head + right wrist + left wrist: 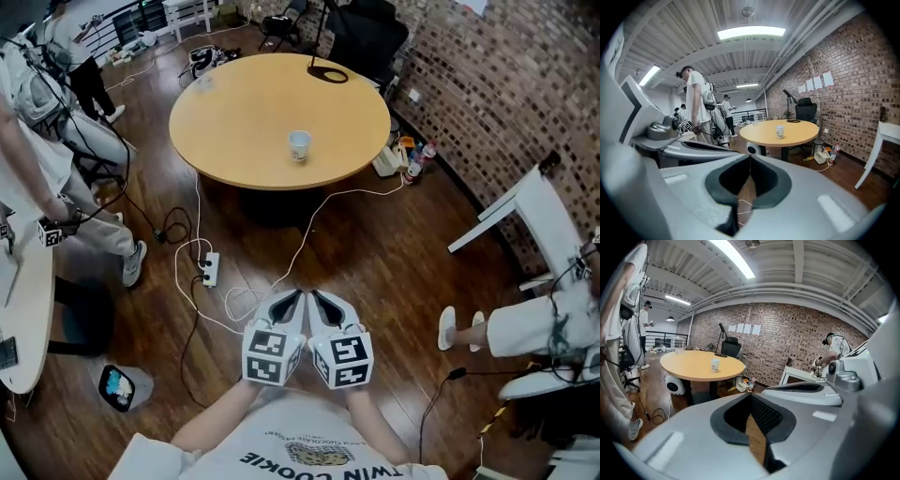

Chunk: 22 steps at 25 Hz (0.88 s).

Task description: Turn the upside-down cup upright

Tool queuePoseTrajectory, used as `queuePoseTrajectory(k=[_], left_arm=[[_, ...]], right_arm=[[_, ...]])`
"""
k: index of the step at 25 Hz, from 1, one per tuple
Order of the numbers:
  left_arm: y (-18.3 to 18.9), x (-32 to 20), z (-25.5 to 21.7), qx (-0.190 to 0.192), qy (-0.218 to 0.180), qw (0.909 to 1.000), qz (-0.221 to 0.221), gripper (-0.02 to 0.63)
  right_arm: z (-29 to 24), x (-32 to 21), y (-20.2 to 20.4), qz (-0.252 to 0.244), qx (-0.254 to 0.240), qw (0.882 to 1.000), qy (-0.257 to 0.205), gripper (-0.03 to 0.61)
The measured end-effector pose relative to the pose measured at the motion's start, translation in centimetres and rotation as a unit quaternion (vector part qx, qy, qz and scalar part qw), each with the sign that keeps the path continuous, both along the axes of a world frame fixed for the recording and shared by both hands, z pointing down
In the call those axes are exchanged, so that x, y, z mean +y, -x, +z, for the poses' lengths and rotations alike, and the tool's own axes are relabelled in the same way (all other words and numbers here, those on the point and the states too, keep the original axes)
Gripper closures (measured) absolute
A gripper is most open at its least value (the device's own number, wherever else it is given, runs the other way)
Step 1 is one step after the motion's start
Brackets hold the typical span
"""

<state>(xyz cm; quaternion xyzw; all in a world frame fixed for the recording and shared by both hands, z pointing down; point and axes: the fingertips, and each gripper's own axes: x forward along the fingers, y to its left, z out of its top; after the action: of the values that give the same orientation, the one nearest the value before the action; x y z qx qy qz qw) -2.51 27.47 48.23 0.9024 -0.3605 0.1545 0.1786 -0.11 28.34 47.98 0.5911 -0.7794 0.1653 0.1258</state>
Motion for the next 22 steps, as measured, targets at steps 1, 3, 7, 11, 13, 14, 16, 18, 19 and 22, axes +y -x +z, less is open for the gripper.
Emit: queuePoseTrajectory(k=[1, 3, 7, 11, 13, 14, 16, 18, 19, 22], left_arm=[[0.2, -1.3, -0.4, 0.003, 0.0, 1.0, 0.002, 0.607], [0.5, -3.9, -1.2, 0.008, -0.004, 0.9999, 0.007, 0.607], [1.0, -8.4, -1.5, 0.014, -0.007, 0.9998, 0.014, 0.607], [1.6, -11.6, -0.6, 0.017, -0.006, 0.9997, 0.015, 0.607], [1.4, -12.7, -0.6, 0.017, -0.003, 0.9997, 0.016, 0.607], [1.1, -13.4, -0.5, 0.017, -0.001, 0.9997, 0.017, 0.607], [0.4, -14.8, -0.2, 0.017, 0.003, 0.9997, 0.018, 0.607], [-0.4, -16.5, 0.0, 0.016, 0.004, 0.9997, 0.018, 0.607], [-0.8, -17.5, 0.1, 0.015, 0.005, 0.9997, 0.016, 0.607], [-2.2, -20.5, 0.5, 0.013, 0.005, 0.9999, 0.006, 0.607]], right_arm=[[-0.4, -1.3, 0.3, 0.002, 0.002, 1.0, 0.0, 0.574], [-1.2, -3.7, 0.7, 0.007, 0.004, 1.0, -0.005, 0.574], [-1.9, -8.0, 1.0, 0.014, -0.001, 1.0, -0.024, 0.574], [-1.9, -11.3, 1.2, 0.026, -0.02, 0.999, -0.042, 0.574], [-1.8, -12.6, 0.9, 0.025, -0.019, 0.999, -0.038, 0.572], [-1.7, -13.4, 0.7, 0.023, -0.015, 0.999, -0.035, 0.573], [-1.4, -14.9, 0.0, 0.023, -0.012, 0.999, -0.03, 0.572], [-1.1, -16.7, -0.9, 0.025, -0.013, 0.999, -0.028, 0.572], [-0.9, -17.7, -1.5, 0.025, -0.013, 0.999, -0.027, 0.572], [-0.5, -20.7, -3.0, 0.016, -0.016, 0.999, -0.024, 0.572]])
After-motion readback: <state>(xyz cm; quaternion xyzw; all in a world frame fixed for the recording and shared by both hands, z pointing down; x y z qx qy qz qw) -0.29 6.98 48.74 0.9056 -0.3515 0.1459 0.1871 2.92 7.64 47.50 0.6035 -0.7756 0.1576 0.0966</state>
